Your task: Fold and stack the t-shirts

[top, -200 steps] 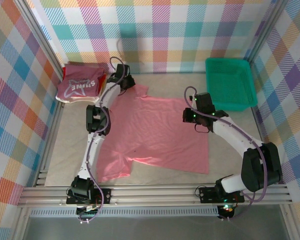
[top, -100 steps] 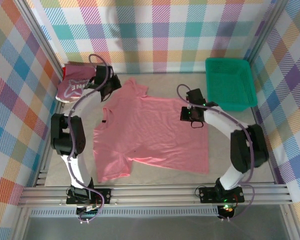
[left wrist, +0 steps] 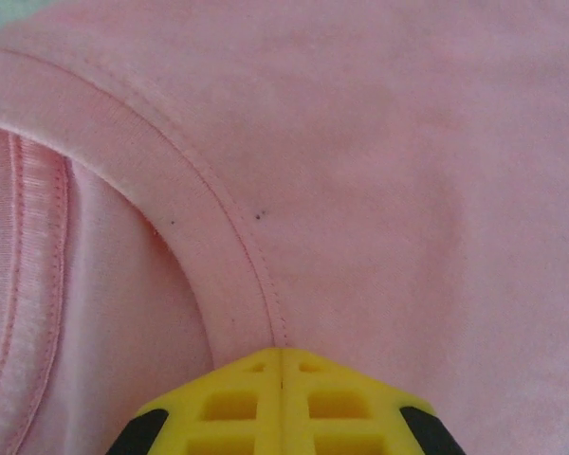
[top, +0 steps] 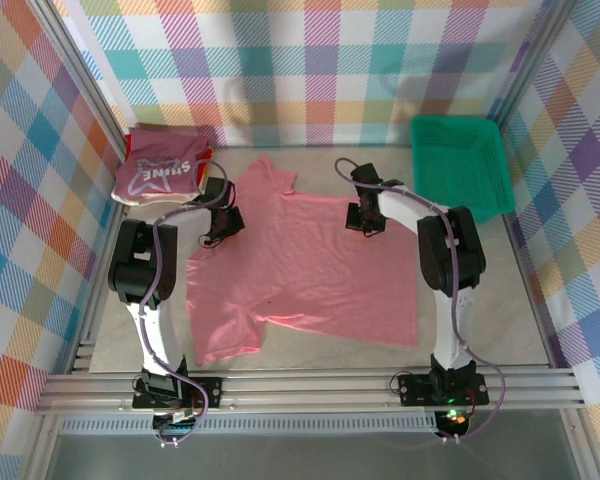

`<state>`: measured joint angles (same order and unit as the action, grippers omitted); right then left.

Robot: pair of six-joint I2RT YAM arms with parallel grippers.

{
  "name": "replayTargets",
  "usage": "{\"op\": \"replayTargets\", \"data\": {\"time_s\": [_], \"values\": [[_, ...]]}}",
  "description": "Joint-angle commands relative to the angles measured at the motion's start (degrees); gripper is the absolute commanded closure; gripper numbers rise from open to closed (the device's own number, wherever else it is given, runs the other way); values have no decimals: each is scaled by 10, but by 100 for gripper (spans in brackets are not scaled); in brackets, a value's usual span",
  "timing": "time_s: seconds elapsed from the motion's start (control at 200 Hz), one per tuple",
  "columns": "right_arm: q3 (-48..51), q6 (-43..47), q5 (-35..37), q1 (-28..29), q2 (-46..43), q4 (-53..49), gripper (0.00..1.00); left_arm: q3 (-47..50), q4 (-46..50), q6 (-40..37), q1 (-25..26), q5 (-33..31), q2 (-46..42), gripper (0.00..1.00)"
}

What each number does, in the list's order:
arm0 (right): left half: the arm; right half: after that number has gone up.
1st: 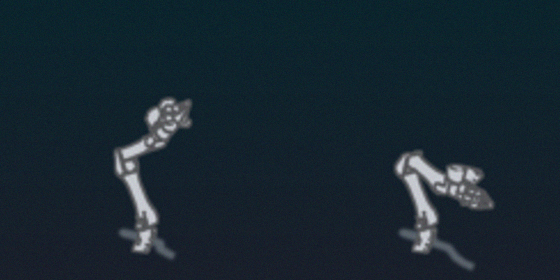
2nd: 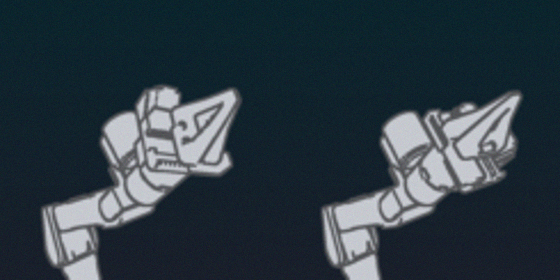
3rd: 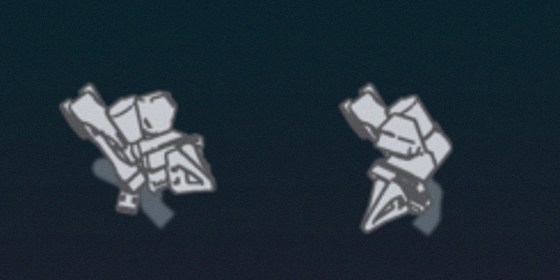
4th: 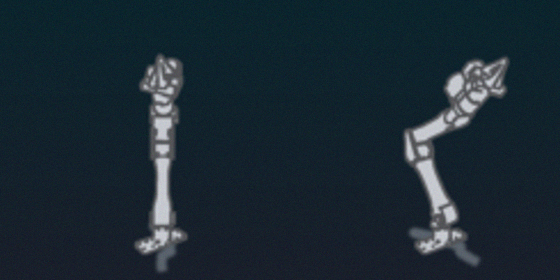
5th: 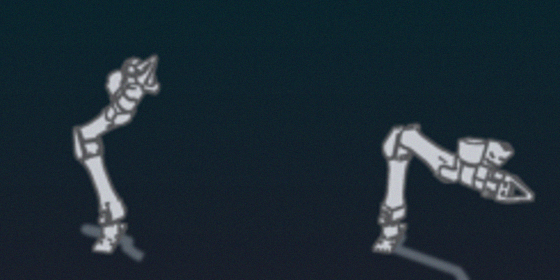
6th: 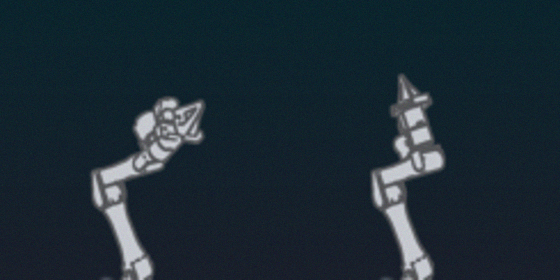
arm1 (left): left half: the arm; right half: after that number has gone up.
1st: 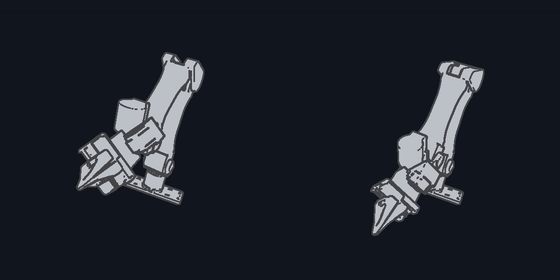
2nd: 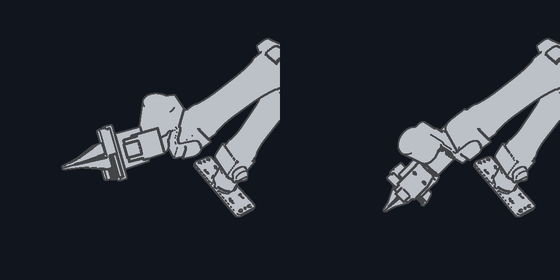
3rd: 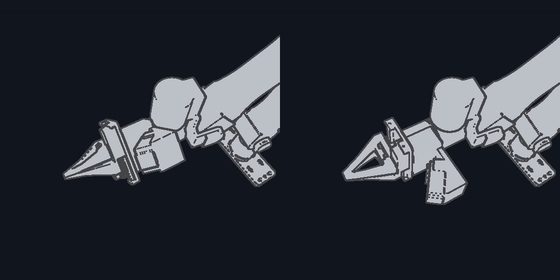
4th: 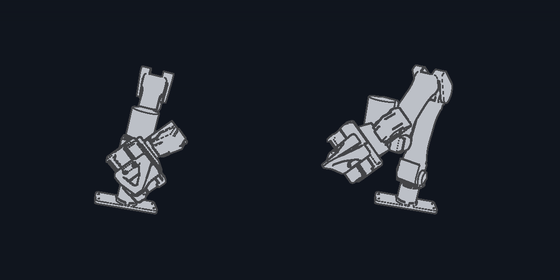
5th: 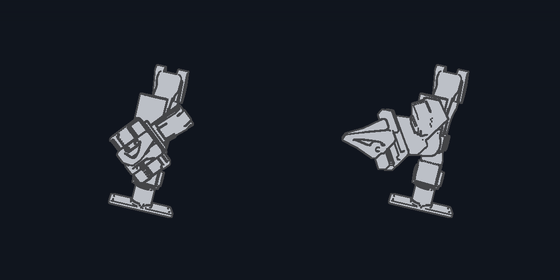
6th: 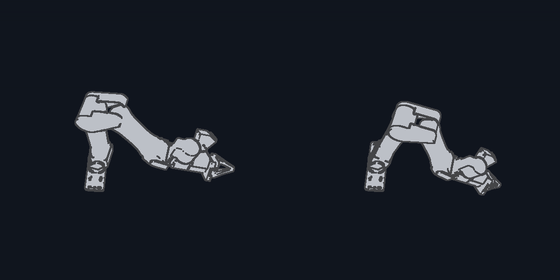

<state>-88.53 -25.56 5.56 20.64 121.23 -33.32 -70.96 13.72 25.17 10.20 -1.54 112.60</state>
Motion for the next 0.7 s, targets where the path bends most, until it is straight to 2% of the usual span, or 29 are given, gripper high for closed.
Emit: {"op": "replayTargets", "data": {"time_s": [0.0, 0.15, 0.32, 0.465, 0.585, 0.695], "values": [[-32, -25, -43, -14, 38, -30, 100, -8, -1, 42, -22, 6, 34, 100], [-89, -34, -61, -20, 82, -39, 100, -20, -6, 89, -26, 10, 54, 100], [-210, -50, -85, -31, 160, -65, 100, -74, 2, 113, -22, 36, 92, 100], [-340, -50, -77, -36, 231, -117, 100, -109, 15, 112, -4, 34, 101, 100], [-433, -52, -67, -52, 279, -147, 100, -98, 6, 111, 8, 31, 92, 100], [-505, -33, -25, -57, 297, -191, 100, -96, 12, 98, 8, 7, 92, 100]]}}
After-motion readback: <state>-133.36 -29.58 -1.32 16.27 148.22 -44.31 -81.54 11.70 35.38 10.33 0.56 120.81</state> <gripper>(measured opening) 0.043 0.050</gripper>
